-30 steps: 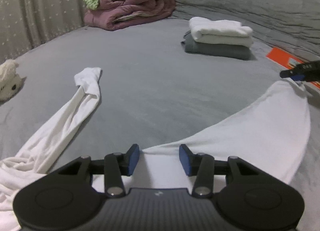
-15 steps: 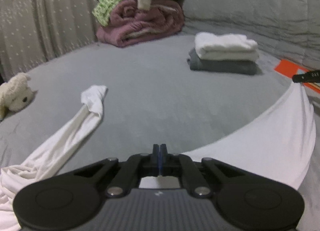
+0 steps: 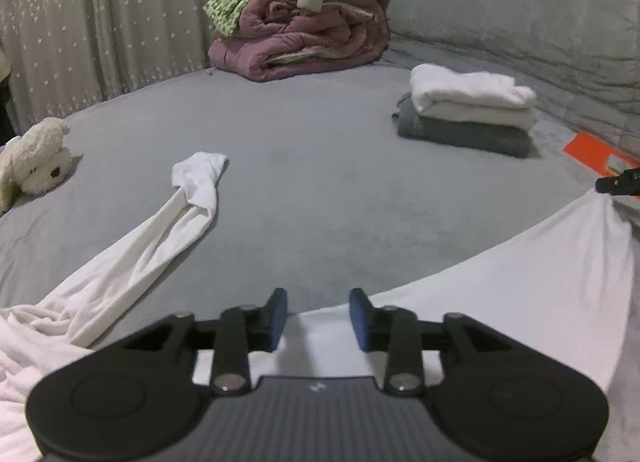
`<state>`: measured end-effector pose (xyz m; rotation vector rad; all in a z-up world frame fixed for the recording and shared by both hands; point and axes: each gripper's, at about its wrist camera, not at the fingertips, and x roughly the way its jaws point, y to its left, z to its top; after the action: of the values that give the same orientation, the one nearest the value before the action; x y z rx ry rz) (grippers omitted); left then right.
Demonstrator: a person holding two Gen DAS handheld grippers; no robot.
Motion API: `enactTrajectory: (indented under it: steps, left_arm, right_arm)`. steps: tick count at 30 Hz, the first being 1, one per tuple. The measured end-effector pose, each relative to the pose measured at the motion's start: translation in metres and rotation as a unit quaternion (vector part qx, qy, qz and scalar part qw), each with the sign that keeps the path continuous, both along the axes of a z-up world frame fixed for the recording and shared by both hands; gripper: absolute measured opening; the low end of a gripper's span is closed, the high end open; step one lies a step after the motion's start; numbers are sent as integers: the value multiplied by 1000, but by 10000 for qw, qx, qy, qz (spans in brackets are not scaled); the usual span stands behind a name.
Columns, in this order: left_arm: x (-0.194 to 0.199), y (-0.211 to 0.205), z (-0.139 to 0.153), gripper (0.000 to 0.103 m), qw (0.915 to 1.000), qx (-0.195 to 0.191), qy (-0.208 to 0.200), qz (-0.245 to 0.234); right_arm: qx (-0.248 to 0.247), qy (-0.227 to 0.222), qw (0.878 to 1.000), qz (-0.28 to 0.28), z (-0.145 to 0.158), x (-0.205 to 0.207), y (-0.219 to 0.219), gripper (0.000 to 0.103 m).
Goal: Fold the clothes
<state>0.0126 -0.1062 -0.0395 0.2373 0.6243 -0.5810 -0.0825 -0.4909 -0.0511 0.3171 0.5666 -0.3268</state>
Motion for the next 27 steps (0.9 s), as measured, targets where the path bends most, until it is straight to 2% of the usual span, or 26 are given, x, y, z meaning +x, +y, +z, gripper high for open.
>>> enactTrajectory:
  steps: [3,7,9,18,23,27]
  left_arm:
    - [-10,4,2,40,9998,-22,72,-172]
    - [-27,18,3,49,9998,43,78,-172]
    - [-35,28,3,59,9999,91,47,-125]
    - [-54,85,8,73,9990,315,56,304]
    - [-58,117,13,78,9972,489,27,562]
    - [-57,143,17,83,9947,472,74,910]
  right_arm:
    - [215,-38,9997,-108,7,-11,-7,35]
    - [403,-110,9990,-183,16,-21,-9,35]
    - [480,-82,9987,-128,18,-20,-1,38]
    - [819,44,9965,131,27,-12,37,49]
    - [697,36,9953,677,35,4,87,53]
    - [633,111,9915,1134,37,21,129,53]
